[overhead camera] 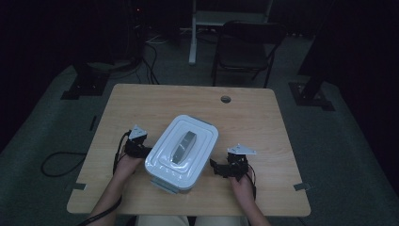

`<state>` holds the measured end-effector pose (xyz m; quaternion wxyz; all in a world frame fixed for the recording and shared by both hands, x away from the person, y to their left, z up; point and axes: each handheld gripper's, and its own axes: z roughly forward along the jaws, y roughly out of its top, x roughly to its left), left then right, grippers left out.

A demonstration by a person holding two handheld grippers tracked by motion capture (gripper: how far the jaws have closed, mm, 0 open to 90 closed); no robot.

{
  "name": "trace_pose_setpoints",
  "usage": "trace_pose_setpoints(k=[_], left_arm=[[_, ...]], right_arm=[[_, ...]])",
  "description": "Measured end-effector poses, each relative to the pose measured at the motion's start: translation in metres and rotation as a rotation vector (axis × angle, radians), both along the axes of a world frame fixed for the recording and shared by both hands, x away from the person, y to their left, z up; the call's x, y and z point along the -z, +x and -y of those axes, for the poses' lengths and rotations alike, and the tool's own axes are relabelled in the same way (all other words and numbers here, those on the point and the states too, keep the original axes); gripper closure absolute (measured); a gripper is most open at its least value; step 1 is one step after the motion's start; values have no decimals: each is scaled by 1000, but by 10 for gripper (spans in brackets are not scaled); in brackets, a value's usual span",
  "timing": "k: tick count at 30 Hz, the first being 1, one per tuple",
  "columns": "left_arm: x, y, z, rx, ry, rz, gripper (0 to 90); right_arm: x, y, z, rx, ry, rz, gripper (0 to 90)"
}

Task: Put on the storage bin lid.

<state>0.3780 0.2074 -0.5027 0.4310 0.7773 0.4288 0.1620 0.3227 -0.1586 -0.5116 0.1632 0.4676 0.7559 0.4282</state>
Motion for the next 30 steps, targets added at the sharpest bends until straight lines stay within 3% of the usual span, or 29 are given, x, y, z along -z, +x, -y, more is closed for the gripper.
trace_pose_setpoints(k=[9, 17, 30], left_arm=[[-2, -13, 22, 22, 63, 14, 20], [-1, -22, 38, 28, 84, 1, 21], [0, -33, 58, 50, 66, -10, 39]], right_arm=[[-4, -2, 6, 16, -13, 30, 121], [-5, -5, 17, 30, -35, 23, 122], [-4, 3, 42, 49, 9, 42, 123]])
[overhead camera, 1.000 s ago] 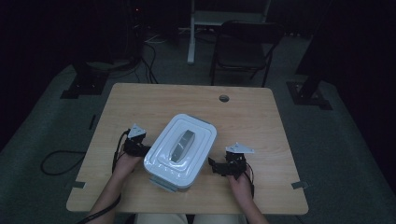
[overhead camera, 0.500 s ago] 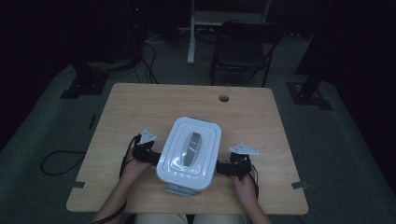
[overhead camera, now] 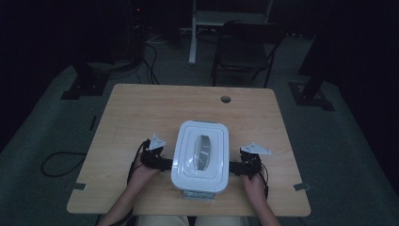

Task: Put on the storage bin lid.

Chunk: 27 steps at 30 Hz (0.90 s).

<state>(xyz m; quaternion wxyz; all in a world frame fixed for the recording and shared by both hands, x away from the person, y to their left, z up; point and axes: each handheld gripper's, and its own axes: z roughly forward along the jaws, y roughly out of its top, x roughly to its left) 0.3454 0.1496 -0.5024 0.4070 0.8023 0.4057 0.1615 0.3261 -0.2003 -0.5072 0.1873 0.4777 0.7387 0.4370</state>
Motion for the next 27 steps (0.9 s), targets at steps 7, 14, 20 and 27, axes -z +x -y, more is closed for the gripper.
trace_pose_setpoints(k=[7, 14, 20, 27], left_arm=[[0, 0, 7, 4, -3, -8, 39], [0, 0, 13, 22, 2, -1, 38], [-2, 2, 20, 35, 0, 15, 39], [-3, 6, 28, 61, 11, 20, 38]], right_arm=[[-1, 11, 4, 0, -34, -6, 126], [-2, 20, 11, -2, -27, -11, 132], [-1, 14, 17, 22, -21, 2, 132], [0, 12, 27, 35, -10, -10, 122]])
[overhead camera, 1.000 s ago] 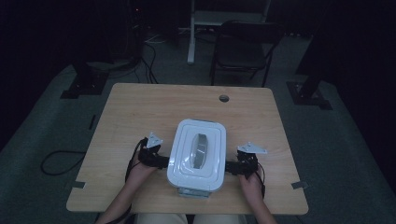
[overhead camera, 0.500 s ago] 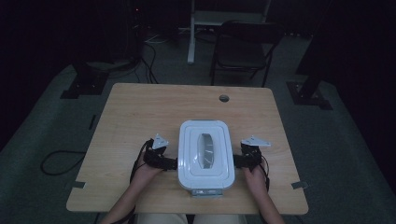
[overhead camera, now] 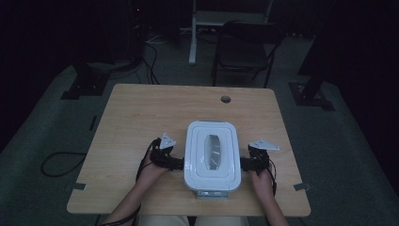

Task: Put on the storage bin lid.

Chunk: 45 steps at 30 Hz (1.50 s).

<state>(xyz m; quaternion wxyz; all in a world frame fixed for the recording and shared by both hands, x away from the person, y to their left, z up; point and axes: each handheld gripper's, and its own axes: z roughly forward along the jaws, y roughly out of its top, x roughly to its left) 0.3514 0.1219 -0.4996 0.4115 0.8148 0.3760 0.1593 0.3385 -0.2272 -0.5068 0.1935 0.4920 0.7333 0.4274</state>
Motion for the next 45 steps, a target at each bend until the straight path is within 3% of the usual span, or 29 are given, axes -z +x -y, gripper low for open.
trace_pose_setpoints(k=[5, 6, 10, 22, 29, 45], left_arm=[[1, 0, 0, 4, -5, 19, 37], [1, 1, -3, 15, -23, -2, 37], [1, 4, -7, 16, -15, -14, 37], [-3, 2, -20, -4, -35, 4, 36], [-4, 2, -36, -53, -25, -24, 22], [-5, -3, -75, -138, -20, -18, 22]], right_arm=[[3, 0, -1, 17, -48, 15, 118], [6, -2, 0, 32, -54, 18, 118], [9, -3, 6, 54, -32, -4, 118], [1, -14, 17, 73, -18, 18, 118], [-2, -19, 26, 97, -23, 26, 118], [5, -23, 50, 164, -31, 4, 118]])
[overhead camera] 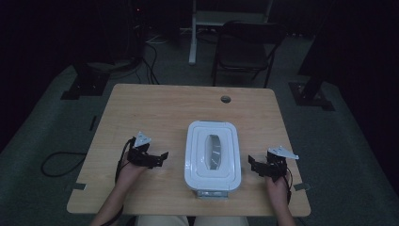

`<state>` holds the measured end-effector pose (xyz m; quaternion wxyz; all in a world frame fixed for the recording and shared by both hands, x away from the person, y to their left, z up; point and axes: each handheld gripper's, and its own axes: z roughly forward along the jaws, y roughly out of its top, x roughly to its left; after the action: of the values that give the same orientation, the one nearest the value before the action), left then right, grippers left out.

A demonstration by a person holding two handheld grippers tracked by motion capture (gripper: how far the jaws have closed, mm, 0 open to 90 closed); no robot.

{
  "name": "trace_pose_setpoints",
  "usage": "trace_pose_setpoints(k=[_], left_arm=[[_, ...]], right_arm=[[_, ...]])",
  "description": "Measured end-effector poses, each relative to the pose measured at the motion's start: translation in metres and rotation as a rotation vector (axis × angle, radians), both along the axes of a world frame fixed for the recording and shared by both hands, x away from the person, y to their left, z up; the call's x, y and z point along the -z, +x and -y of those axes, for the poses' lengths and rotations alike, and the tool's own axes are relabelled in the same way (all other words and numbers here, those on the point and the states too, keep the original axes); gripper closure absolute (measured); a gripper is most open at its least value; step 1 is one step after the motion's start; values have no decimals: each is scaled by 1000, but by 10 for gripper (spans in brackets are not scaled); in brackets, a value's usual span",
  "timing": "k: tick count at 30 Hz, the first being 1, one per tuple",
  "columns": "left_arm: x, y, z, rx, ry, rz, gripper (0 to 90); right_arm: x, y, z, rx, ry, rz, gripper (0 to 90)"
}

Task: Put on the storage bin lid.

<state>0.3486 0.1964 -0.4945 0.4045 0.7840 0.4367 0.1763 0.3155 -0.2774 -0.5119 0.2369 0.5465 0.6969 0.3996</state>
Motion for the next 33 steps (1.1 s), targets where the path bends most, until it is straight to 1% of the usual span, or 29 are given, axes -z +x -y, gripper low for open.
trace_pose_setpoints(k=[2, 5, 7, 11, 14, 16, 18, 20, 22, 24, 25, 26, 27, 30, 33], left_arm=[[-1, -1, -7, -15, 3, 2, 22], [-2, -2, -17, -45, -4, 2, 22], [-1, -4, -23, -59, -2, 0, 22], [3, -7, -36, -80, -16, -15, 23], [5, -9, -47, -113, -32, -22, 23], [5, -11, -54, -137, -28, -20, 23], [5, -13, -60, -155, -31, -21, 23], [6, -15, -65, -172, -21, -19, 23], [6, -17, -71, -189, -16, -34, 23], [8, -19, -78, -212, -23, -32, 23], [8, -19, -78, -212, -23, -32, 23], [8, -22, -84, -239, -15, -33, 23], [9, -23, -86, -248, -10, -36, 23], [9, -29, -93, -283, -1, -31, 23], [9, -35, -99, -314, 42, -19, 23]], right_arm=[[1, -1, 3, 12, -8, -2, 118], [2, -2, 7, 29, -25, -4, 118], [3, -3, 13, 41, -10, -8, 118], [3, -6, 20, 68, -7, -9, 118], [4, -8, 25, 83, -25, -16, 118], [6, -9, 28, 105, -34, -20, 118], [6, -10, 32, 123, -27, -23, 118], [7, -11, 35, 146, -32, -27, 118], [7, -12, 38, 157, -28, -35, 118], [8, -11, 40, 175, -45, -43, 118], [8, -11, 40, 175, -45, -43, 118], [9, -11, 41, 178, -43, -44, 118], [10, -12, 43, 196, -47, -49, 118], [11, -12, 43, 212, -55, -52, 118], [12, -12, 41, 229, -78, -55, 118]])
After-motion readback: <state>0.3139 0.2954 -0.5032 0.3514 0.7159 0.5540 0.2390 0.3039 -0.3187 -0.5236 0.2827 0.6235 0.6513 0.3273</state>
